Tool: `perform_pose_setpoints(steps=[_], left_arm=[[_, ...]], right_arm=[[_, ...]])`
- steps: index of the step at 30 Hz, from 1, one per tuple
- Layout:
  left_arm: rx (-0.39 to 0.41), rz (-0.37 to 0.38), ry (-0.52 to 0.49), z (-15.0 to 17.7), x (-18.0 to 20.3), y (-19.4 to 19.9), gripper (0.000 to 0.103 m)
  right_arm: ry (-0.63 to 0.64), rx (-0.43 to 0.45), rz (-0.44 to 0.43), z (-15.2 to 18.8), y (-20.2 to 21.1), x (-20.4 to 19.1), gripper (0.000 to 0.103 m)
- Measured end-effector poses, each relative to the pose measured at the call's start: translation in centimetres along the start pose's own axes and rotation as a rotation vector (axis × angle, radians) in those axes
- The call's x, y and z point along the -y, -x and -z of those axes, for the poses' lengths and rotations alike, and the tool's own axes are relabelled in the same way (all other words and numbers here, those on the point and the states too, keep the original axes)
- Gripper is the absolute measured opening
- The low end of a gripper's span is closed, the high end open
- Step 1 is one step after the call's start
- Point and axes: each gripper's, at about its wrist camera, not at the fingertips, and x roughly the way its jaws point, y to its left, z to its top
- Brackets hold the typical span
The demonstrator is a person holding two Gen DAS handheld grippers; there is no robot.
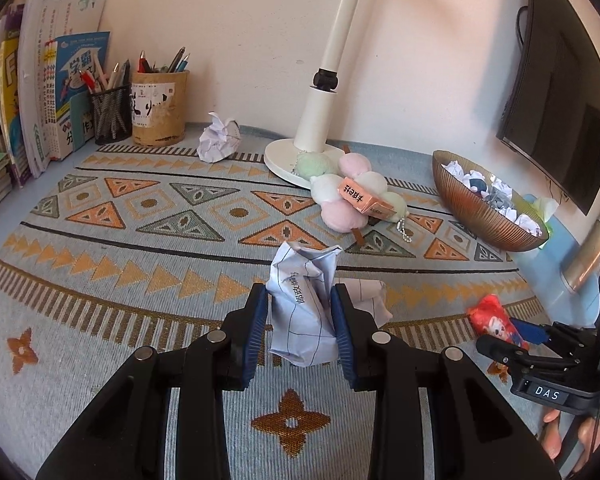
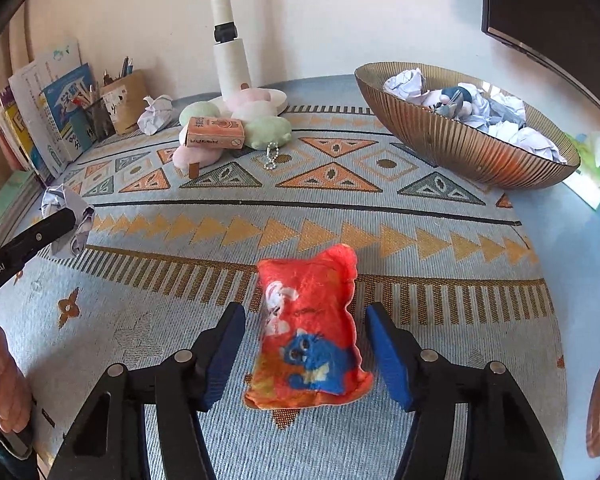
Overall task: Organize objects
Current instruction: 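Lift the grid paper with the left tool while the right lifts the red plush bag, then carry the paper and plush bag over the brown bowl and open both tools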
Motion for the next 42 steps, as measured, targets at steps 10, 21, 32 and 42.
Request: perform_pose_setpoints(steps=[10,21,32,42], left_arm=[[0.001,-0.005,-0.002,0.1,0.0,0.1,0.030],[-0.001,-0.001,0.000,0.0,0.0,0.1,0.030],[-0.029,0.011,-0.017,-0.4,0.6,-0.1,0.030],[0.075,0.190,-0.177,-11.4,10.2,0.7,0.030]], right_arm=[[0.040,0.011,0.021,0.1,0.1,-0.8,0.038],[0.062,0.078,0.005,0.4,1.3,-1.5,0.038],[0.021,0.154,-0.079,0.3,3.2,-0.4,0.038],[-0.196,0.440,-0.066,-8.0,13.4,7.5,0.037]])
